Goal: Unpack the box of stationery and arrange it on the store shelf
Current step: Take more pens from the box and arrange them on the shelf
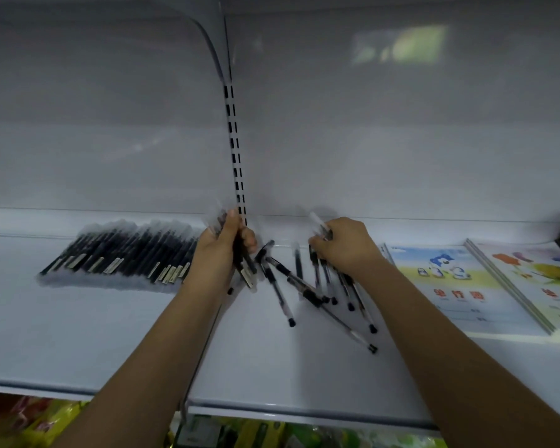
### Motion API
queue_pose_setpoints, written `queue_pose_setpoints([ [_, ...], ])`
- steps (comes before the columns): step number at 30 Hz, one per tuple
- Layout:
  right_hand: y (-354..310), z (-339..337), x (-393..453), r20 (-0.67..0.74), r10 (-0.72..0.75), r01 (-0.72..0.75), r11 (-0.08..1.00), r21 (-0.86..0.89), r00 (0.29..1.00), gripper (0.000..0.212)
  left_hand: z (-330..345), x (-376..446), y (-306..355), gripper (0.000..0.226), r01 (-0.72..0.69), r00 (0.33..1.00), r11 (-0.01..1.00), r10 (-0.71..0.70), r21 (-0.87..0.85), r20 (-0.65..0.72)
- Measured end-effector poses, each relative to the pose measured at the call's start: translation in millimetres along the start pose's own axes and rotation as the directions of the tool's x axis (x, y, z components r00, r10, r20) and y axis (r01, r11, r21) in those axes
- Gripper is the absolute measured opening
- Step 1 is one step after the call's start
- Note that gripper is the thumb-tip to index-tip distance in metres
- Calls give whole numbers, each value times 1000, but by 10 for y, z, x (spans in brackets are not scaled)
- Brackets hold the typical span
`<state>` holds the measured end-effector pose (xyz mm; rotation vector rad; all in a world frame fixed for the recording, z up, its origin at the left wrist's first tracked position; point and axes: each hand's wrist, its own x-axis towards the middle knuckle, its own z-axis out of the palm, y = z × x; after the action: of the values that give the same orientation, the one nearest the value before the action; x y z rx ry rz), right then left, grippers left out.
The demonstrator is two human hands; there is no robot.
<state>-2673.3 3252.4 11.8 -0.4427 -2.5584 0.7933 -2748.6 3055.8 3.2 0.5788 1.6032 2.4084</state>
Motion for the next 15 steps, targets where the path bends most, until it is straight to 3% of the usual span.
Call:
queue_pose_setpoints([
  [2, -122, 69, 73, 71, 8, -5, 999, -40, 997, 36, 7, -42, -10, 23, 14, 1000, 996, -14, -88, 5],
  [6, -251, 326, 112, 138, 22, 16, 964, -266, 990, 45, -39, -95, -6, 16, 31, 1000, 994, -30, -106, 9],
  [8, -229, 381, 102, 131, 32, 3, 966, -260, 991, 43, -43, -90, -10, 21, 55, 998, 994, -55, -96, 4],
  [10, -233, 320, 85, 95, 40, -25, 987, -158, 995, 38, -29, -89, -10, 29, 59, 998, 995, -60, -78, -4],
  [15, -285, -180, 17, -225, 41, 34, 947, 320, 974, 28, -3, -102, 10, 48, 48, 999, 997, -49, -58, -6],
])
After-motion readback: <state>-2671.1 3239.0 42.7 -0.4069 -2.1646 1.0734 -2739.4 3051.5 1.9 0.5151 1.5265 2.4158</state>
